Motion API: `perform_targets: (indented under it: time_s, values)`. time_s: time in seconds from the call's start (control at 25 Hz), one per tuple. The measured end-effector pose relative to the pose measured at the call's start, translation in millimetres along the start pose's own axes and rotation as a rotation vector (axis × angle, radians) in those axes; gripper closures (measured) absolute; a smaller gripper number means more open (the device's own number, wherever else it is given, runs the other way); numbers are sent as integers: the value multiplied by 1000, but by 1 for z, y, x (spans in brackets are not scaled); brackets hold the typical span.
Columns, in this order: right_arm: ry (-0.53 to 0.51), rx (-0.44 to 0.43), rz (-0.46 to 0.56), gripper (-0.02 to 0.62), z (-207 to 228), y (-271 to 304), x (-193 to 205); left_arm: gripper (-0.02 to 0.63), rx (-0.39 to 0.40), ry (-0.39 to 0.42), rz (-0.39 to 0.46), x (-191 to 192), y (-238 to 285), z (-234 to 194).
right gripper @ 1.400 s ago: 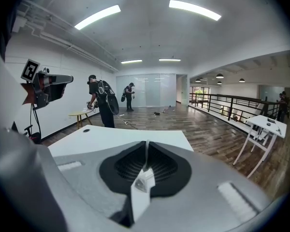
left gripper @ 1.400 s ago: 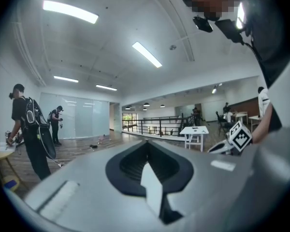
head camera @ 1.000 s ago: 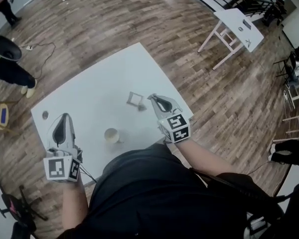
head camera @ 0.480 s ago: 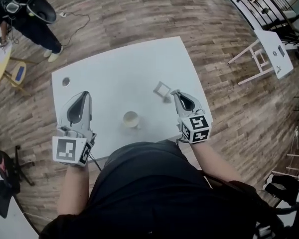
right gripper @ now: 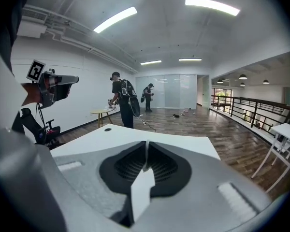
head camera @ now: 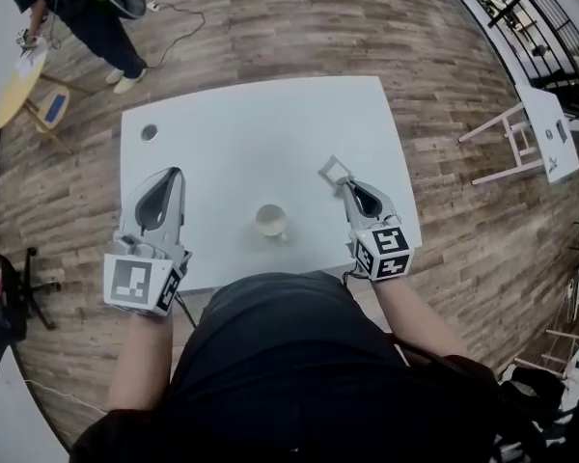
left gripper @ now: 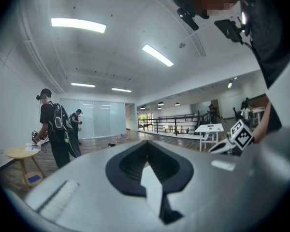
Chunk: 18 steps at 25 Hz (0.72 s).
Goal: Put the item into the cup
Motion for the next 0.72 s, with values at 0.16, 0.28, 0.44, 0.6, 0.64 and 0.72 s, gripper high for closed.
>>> perform_targets:
  time_s: [0.16,0.28,0.44,0.6,0.64,0.72]
  values:
    - [-18,-35,-2,574,-10,7,-4,606,-39,-13,0,4,-11,-7]
    - [-33,-64,-2,574,-20,12,-7,606,-63,-18,2,6,-21,-12]
    - [-56,-101,10,574,-33,17,-14,606,-100,-25,12,6,-32,-19]
    - [-74,-143,17,574,-46,24,-17,606,-128,-28,16,10,-41,-25]
    - [-79,-153,18,574,-50,26,-19,606,-134,-28,16,10,-43,-27]
    - [-88,-173,23,574,-56,30,-22,606,-147,-27,17,10,-47,-30]
Point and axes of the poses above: the fingertips, and each gripper's own axes: y forward along the fingers, z to its right, x out of its underside, the point moved 5 cm from there along -y, backward along the fingers, and after that the axes turned 11 degrees about -y, right-handed, at the moved point
